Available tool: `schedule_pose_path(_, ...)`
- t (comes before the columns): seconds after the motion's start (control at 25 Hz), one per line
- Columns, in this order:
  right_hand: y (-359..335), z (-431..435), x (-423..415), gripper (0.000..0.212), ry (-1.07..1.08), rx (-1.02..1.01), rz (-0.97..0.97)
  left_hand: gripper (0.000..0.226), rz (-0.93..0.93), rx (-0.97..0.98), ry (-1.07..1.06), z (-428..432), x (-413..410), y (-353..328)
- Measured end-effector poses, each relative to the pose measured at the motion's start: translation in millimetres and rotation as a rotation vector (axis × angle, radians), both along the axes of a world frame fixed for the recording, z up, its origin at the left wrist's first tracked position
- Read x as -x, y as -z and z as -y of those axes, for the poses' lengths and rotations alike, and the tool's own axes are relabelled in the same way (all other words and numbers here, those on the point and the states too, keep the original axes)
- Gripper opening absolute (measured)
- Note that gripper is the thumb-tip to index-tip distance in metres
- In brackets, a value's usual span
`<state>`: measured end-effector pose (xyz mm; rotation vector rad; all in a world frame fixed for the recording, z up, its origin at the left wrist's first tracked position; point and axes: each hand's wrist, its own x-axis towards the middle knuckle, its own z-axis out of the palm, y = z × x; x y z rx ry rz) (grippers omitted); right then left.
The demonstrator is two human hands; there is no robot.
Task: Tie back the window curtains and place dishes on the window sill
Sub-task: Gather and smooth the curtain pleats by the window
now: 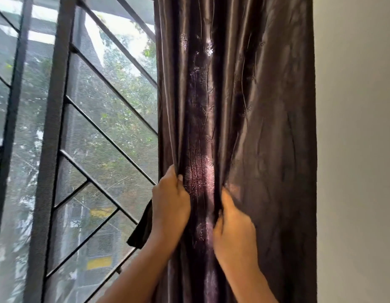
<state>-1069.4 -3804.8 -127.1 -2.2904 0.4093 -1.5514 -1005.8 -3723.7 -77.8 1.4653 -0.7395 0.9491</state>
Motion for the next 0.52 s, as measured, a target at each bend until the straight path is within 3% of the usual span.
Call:
schedule_pose_path(0.36, -5, -19, -1, 0.052, -0.212, 0.067, -0.088, 0.031, 0.043, 0.036, 0.22, 18, 19, 3)
schedule_pose_path(0.52, -4, -9, 3, 0.053, -0.38, 0.029, -0.068, 0.014, 0.039, -0.039, 0.14, 25, 11, 4)
